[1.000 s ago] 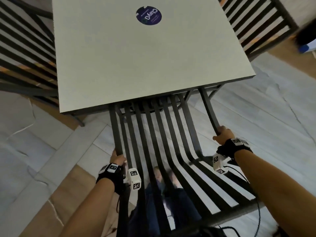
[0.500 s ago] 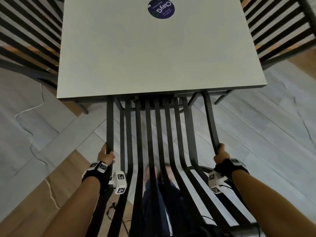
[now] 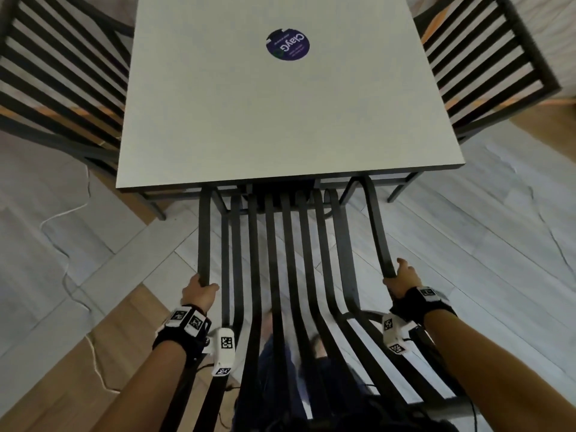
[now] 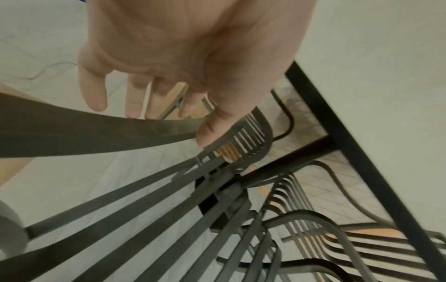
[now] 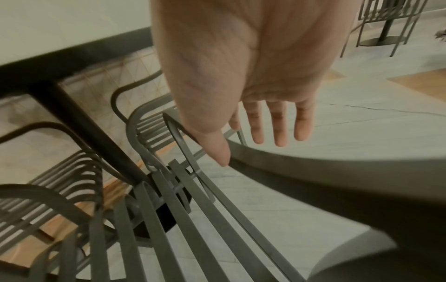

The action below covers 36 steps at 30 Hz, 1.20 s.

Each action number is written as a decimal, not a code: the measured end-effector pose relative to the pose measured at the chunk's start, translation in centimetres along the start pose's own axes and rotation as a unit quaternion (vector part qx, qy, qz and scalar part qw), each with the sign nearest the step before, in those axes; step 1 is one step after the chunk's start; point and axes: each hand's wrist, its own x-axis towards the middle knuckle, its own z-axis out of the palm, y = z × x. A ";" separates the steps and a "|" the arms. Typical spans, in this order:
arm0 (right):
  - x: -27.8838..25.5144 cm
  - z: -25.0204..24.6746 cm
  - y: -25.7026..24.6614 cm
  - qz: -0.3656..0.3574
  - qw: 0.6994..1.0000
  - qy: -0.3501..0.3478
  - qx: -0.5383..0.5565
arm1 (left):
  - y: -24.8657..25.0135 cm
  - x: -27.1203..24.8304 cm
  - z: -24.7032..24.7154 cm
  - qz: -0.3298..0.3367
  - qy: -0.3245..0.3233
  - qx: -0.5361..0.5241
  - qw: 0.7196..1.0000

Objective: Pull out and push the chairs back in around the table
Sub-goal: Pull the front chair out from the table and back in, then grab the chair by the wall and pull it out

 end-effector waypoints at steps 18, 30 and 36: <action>3.2 -21.2 14.7 -0.176 0.984 0.004 0.031 | 9.5 -28.7 9.5 0.274 0.016 -0.025 0.961; 5.2 -38.2 16.1 -0.305 0.947 0.088 0.036 | 27.5 -37.0 27.1 0.459 -0.028 0.114 0.881; 9.0 -44.1 12.5 -0.346 0.931 0.111 0.029 | 36.7 -33.4 33.3 0.425 -0.032 0.142 0.893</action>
